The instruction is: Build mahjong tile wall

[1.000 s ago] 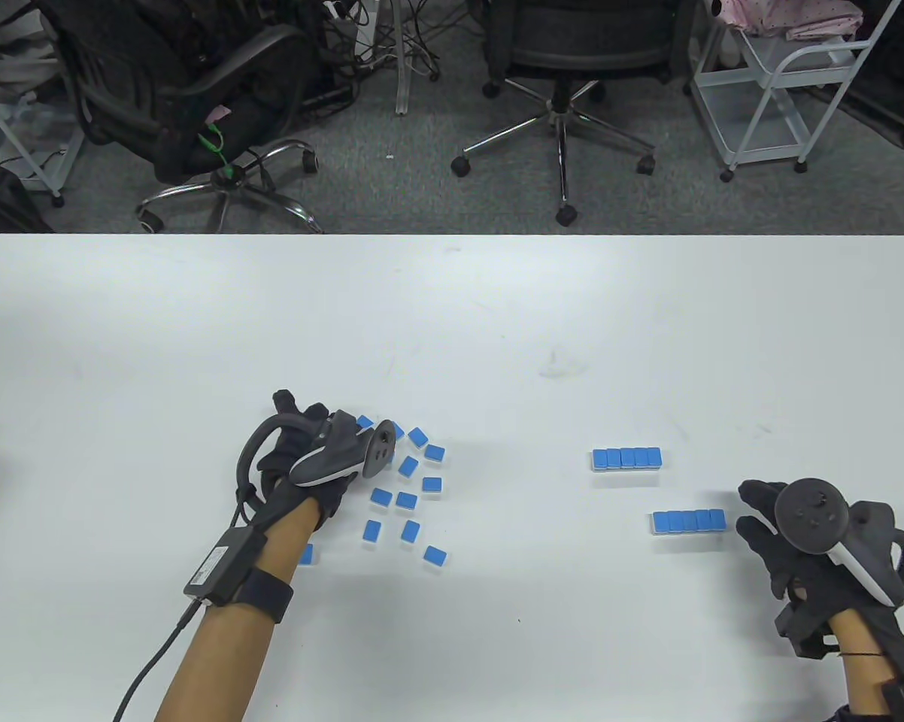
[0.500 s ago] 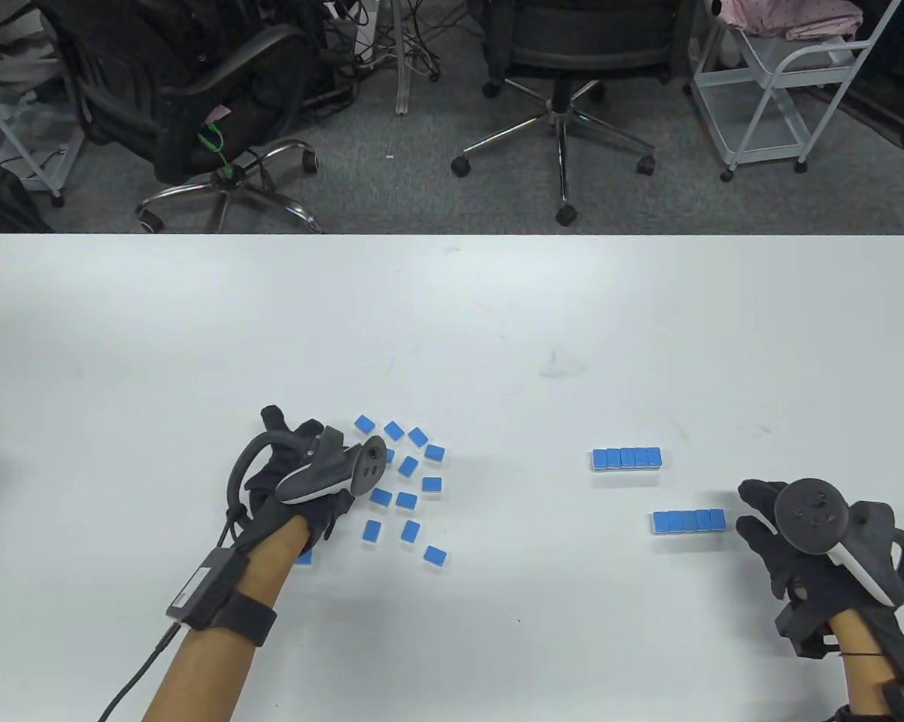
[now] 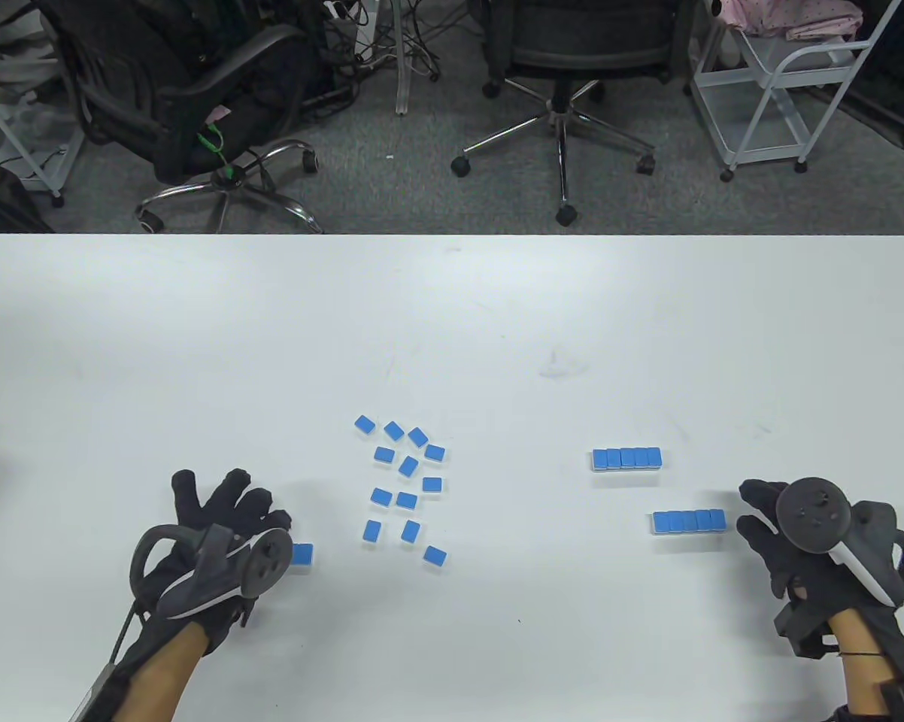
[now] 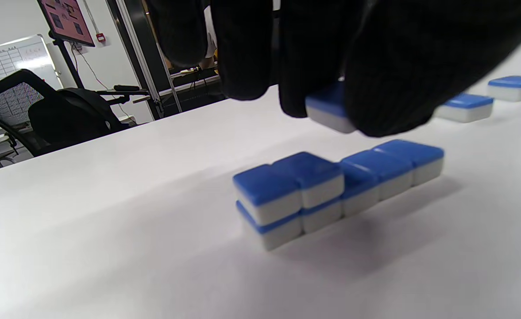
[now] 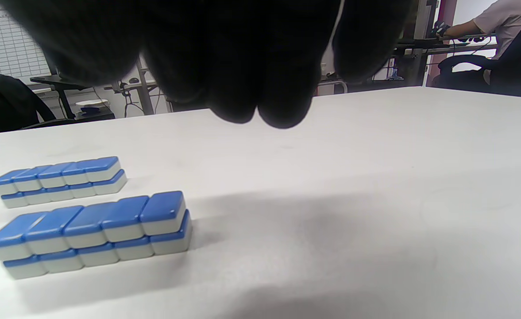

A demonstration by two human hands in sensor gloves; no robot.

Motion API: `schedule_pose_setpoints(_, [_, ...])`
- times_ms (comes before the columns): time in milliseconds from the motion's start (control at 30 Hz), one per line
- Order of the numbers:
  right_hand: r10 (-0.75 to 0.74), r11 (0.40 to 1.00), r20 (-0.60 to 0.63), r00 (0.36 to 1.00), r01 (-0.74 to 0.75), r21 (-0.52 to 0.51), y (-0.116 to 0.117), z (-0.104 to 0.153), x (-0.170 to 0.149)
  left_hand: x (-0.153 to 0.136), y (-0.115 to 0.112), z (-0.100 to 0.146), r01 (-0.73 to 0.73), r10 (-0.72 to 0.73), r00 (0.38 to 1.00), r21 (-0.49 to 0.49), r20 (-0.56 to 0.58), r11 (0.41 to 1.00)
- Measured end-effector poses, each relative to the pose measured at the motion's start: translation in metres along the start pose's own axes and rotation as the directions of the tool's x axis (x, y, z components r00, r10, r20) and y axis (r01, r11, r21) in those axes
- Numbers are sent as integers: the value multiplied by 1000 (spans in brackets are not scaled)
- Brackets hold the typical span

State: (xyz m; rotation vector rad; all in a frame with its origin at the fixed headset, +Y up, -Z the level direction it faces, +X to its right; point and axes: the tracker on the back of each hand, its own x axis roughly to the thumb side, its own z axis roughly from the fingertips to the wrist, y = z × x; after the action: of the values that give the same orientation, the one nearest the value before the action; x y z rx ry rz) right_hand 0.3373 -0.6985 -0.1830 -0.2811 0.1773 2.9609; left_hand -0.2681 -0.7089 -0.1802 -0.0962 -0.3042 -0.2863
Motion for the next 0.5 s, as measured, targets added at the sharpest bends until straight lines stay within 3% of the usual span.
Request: schedule_pose_setpoints(500, [2, 1000, 7, 1000, -2, 4, 0, 0, 1, 7, -11, -7, 24, -23, 1000, -68, 8, 997])
